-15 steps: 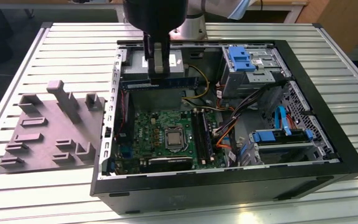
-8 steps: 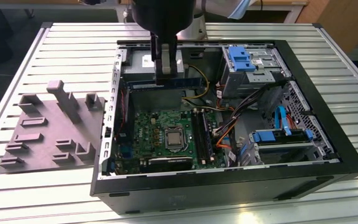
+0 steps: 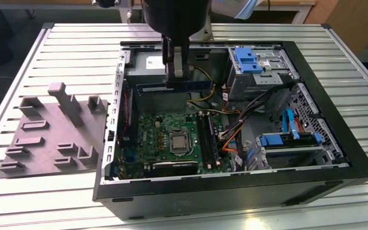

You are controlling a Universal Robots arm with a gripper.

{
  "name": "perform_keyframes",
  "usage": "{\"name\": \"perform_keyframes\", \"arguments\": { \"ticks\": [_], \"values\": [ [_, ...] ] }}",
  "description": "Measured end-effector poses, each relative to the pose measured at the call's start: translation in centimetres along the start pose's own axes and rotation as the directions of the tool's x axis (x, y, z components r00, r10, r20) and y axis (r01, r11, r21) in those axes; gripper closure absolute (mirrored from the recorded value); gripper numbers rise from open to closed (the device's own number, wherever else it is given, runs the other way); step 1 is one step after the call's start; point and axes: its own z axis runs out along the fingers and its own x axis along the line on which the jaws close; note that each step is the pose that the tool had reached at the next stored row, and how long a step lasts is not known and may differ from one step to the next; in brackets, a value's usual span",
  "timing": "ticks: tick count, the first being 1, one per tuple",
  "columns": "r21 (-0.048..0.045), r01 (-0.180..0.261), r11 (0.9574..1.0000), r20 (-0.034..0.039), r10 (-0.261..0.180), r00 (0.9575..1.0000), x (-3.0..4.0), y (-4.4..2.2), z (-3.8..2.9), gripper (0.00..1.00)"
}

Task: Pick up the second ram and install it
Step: 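Pick up the second ram and move it above second insertion slot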

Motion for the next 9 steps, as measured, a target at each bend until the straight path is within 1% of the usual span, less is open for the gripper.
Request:
{"name": "perform_keyframes", "arguments": {
  "ticks": [9],
  "values": [
    [0.0001,-0.003,1.0000,-0.0001,0.003,1.0000,0.04,-0.64,0.38,0.89]
  ]
}}
